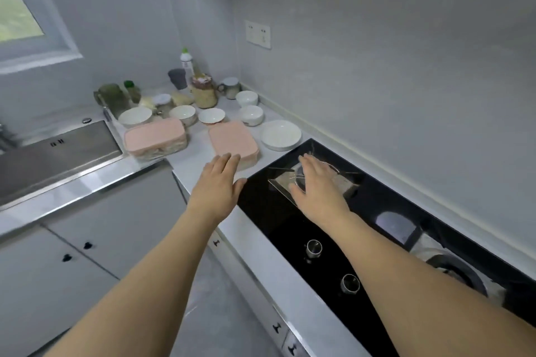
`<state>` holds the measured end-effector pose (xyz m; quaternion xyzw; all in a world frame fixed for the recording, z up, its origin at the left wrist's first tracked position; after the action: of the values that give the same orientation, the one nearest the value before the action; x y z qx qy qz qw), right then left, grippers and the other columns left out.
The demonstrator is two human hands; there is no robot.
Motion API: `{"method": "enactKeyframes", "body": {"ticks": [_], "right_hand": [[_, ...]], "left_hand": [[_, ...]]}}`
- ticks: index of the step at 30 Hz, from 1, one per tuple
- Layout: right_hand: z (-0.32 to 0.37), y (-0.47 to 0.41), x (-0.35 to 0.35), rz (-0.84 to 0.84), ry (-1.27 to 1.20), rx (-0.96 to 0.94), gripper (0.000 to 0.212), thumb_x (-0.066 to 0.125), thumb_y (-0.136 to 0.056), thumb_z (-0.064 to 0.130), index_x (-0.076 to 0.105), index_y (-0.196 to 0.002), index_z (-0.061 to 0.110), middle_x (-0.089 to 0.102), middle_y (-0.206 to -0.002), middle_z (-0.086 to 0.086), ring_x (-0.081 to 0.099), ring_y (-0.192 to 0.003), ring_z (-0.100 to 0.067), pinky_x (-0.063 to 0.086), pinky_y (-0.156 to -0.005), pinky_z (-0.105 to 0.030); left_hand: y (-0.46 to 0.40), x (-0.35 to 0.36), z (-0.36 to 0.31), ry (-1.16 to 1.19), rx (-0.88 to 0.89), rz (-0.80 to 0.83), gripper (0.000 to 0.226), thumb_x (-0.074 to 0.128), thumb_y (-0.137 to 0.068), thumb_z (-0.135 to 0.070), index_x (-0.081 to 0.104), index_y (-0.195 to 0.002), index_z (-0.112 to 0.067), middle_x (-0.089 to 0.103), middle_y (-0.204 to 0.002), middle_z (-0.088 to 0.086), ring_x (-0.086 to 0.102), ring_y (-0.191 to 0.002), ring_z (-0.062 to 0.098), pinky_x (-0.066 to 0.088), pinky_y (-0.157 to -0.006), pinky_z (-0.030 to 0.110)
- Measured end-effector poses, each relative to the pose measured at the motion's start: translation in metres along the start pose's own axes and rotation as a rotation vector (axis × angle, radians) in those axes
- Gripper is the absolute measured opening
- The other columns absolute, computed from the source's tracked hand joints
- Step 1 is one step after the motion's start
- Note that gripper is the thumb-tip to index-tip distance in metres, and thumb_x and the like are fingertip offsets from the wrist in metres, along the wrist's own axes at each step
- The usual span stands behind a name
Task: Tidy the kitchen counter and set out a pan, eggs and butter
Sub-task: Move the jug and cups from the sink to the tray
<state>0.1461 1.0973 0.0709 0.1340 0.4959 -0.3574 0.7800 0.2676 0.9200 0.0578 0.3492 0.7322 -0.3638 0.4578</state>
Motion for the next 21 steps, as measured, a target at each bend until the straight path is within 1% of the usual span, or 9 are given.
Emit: {"method": "enactKeyframes", "body": {"ticks": [3, 6, 9, 12, 16, 21], "right_hand": [[0.060, -0.034, 0.028, 0.005, -0.006, -0.073, 0.065, 0.051, -0.097, 0.031, 0.021, -0.151, 0.011, 0.020, -0.158, -0.004, 0.010, -0.147, -0.017, 0.003, -0.120, -0.032], [0.108, -0.066, 0.052, 0.016, -0.020, -0.123, 0.063, 0.050, -0.096, 0.028, 0.024, -0.150, 0.010, 0.022, -0.157, -0.006, 0.013, -0.146, -0.018, 0.002, -0.120, -0.030], [0.151, -0.099, 0.075, 0.044, -0.034, -0.141, 0.064, 0.050, -0.096, 0.029, 0.022, -0.150, 0.010, 0.022, -0.158, -0.005, 0.015, -0.145, -0.019, 0.003, -0.121, -0.032], [0.173, -0.121, 0.089, 0.077, -0.018, -0.165, 0.064, 0.049, -0.096, 0.030, 0.021, -0.151, 0.010, 0.021, -0.158, -0.004, 0.015, -0.145, -0.017, 0.003, -0.121, -0.032], [0.194, -0.161, 0.109, 0.112, 0.010, -0.197, 0.064, 0.049, -0.097, 0.029, 0.021, -0.151, 0.011, 0.020, -0.158, -0.003, 0.013, -0.146, -0.016, 0.003, -0.121, -0.033], [0.203, -0.223, 0.128, 0.136, 0.009, -0.212, 0.063, 0.051, -0.096, 0.028, 0.024, -0.150, 0.011, 0.024, -0.157, -0.004, 0.018, -0.143, -0.020, 0.011, -0.118, -0.031]], "left_hand": [[-0.008, -0.029, 0.066, 0.015, -0.055, -0.039, 0.054, 0.045, -0.101, -0.033, 0.031, -0.149, -0.012, 0.031, -0.153, 0.010, 0.027, -0.140, 0.031, 0.023, -0.116, 0.041], [-0.016, -0.054, 0.119, 0.003, -0.084, -0.068, 0.054, 0.048, -0.100, -0.031, 0.036, -0.147, -0.010, 0.037, -0.149, 0.012, 0.032, -0.136, 0.033, 0.028, -0.113, 0.043], [-0.027, -0.074, 0.166, 0.001, -0.108, -0.090, 0.052, 0.051, -0.098, -0.029, 0.038, -0.145, -0.009, 0.038, -0.147, 0.013, 0.036, -0.133, 0.034, 0.032, -0.111, 0.044], [-0.039, -0.081, 0.195, -0.013, -0.134, -0.105, 0.053, 0.049, -0.099, -0.031, 0.037, -0.146, -0.010, 0.036, -0.150, 0.012, 0.032, -0.137, 0.033, 0.029, -0.113, 0.044], [-0.066, -0.082, 0.233, -0.012, -0.168, -0.097, 0.052, 0.048, -0.099, -0.030, 0.036, -0.146, -0.010, 0.036, -0.151, 0.013, 0.032, -0.137, 0.033, 0.030, -0.114, 0.045], [-0.117, -0.079, 0.266, -0.013, -0.162, -0.090, 0.052, 0.051, -0.098, -0.027, 0.038, -0.145, -0.010, 0.037, -0.149, 0.011, 0.036, -0.134, 0.034, 0.033, -0.110, 0.045]]}}
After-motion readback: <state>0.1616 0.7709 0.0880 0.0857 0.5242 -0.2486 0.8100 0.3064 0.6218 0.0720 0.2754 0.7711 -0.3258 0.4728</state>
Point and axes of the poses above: each hand's wrist, its own y-axis away from the middle knuckle, its own x-axis out of the palm, z = x × y, the point moved 3 cm from there along -y, towards the middle knuckle
